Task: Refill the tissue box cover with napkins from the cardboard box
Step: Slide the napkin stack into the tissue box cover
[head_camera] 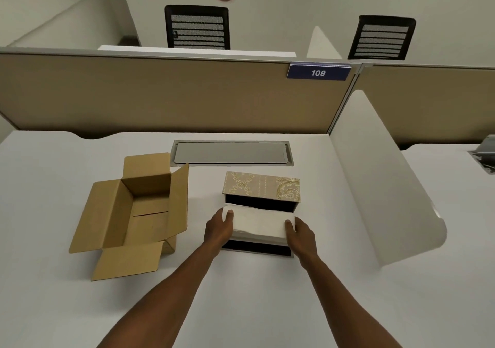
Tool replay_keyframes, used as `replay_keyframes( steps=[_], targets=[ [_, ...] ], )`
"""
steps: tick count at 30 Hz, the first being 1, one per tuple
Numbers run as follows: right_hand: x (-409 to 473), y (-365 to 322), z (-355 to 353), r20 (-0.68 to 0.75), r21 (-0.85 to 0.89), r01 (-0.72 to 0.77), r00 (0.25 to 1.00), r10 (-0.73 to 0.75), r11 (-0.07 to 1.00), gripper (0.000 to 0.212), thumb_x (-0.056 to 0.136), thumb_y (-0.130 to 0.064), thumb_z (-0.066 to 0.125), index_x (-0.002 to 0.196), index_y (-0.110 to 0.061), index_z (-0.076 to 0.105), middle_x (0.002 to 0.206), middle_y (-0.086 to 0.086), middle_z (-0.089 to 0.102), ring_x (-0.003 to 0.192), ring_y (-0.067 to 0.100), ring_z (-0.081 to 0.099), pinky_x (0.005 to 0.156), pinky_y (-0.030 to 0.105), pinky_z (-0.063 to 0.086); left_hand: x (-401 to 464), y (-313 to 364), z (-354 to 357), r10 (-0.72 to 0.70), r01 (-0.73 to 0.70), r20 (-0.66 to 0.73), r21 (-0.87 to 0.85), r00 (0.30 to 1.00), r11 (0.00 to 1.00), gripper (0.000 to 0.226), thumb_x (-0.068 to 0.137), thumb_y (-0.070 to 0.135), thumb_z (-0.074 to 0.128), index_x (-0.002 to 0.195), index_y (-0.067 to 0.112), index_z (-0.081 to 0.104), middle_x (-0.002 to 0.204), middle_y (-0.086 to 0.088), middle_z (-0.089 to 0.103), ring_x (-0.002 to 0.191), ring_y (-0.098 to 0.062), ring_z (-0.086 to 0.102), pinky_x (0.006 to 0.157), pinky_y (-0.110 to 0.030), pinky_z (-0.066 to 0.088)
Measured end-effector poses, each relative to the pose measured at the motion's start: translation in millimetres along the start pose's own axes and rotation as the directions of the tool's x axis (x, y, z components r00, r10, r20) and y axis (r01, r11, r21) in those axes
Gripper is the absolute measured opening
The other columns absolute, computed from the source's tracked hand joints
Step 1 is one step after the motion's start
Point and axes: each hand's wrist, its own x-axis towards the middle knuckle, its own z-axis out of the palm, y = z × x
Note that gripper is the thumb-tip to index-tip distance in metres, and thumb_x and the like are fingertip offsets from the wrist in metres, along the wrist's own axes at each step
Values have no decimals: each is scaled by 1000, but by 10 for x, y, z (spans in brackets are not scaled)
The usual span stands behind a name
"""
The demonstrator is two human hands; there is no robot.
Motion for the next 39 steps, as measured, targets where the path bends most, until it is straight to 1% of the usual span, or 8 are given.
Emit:
replay_keyframes(
  steps=[5, 8, 12, 15, 21, 28, 32, 39],
  targets=[
    [83, -2, 73, -35, -182, 15, 999, -22, 983, 43, 107, -36, 40, 127, -5, 61, 121, 18, 70, 113, 36, 65, 90, 36, 47, 26, -30, -15, 30, -28, -37, 62, 999, 998, 54, 103, 44, 38, 150, 17, 35, 153, -9, 41, 137, -30, 42, 111, -41, 38],
    [108, -1, 100, -62, -195, 10, 998, -23, 981, 45, 107, -38, 39, 127, -5, 60, 120, 18, 70, 114, 37, 64, 93, 40, 48, 37, -23, -7, 17, -16, -35, 45, 999, 999, 56, 102, 47, 38, 150, 17, 35, 153, -9, 42, 137, -29, 42, 111, -41, 39],
    [100, 35, 109, -77, -162, 30, 996, -43, 986, 50, 107, -43, 32, 117, -5, 64, 114, 17, 72, 110, 37, 66, 87, 37, 48, 46, -35, 24, -12, 13, -43, 9, 999, 1000, 59, 100, 53, 36, 150, 22, 34, 152, -9, 43, 135, -31, 44, 107, -47, 45],
    [75, 27, 123, -74, -105, -12, 997, 4, 994, 59, 105, -50, 34, 135, -5, 59, 133, 15, 66, 124, 36, 60, 104, 42, 47, 48, -30, 63, -13, 15, -75, 19, 997, 1000, 57, 101, 51, 35, 150, 22, 33, 151, -10, 43, 135, -32, 44, 108, -49, 44],
    [97, -32, 126, -58, -99, -9, 998, 3, 995, 46, 105, -40, 43, 130, -5, 60, 125, 17, 69, 117, 36, 63, 97, 39, 48, 43, -5, 96, -1, 5, -74, 56, 997, 998, 53, 104, 45, 32, 150, 20, 33, 152, -10, 42, 137, -32, 42, 111, -46, 41],
    [144, 3, 136, -44, -111, -9, 999, 4, 994, 49, 106, -42, 39, 133, -6, 57, 126, 17, 68, 117, 36, 62, 99, 41, 48, 75, -1, 21, 69, -62, -30, 190, 997, 980, 53, 104, 44, 30, 149, 16, 35, 148, -14, 47, 134, -33, 45, 110, -45, 40],
    [101, 6, 148, -78, -122, -21, 997, 11, 992, 48, 106, -40, 39, 133, -4, 57, 126, 18, 68, 117, 37, 62, 97, 41, 48, 112, 6, -19, 89, -86, 2, 247, 996, 965, 53, 104, 44, 29, 149, 16, 34, 147, -14, 48, 134, -33, 46, 110, -44, 39],
    [107, 75, 196, -57, -129, -68, 996, 61, 989, 61, 105, -49, 33, 146, -5, 48, 138, 18, 62, 126, 38, 58, 108, 47, 48, 99, 27, -55, 83, -90, 36, 260, 996, 961, 51, 105, 42, 28, 148, 16, 37, 147, -13, 48, 133, -32, 46, 110, -41, 37]
  ],
)
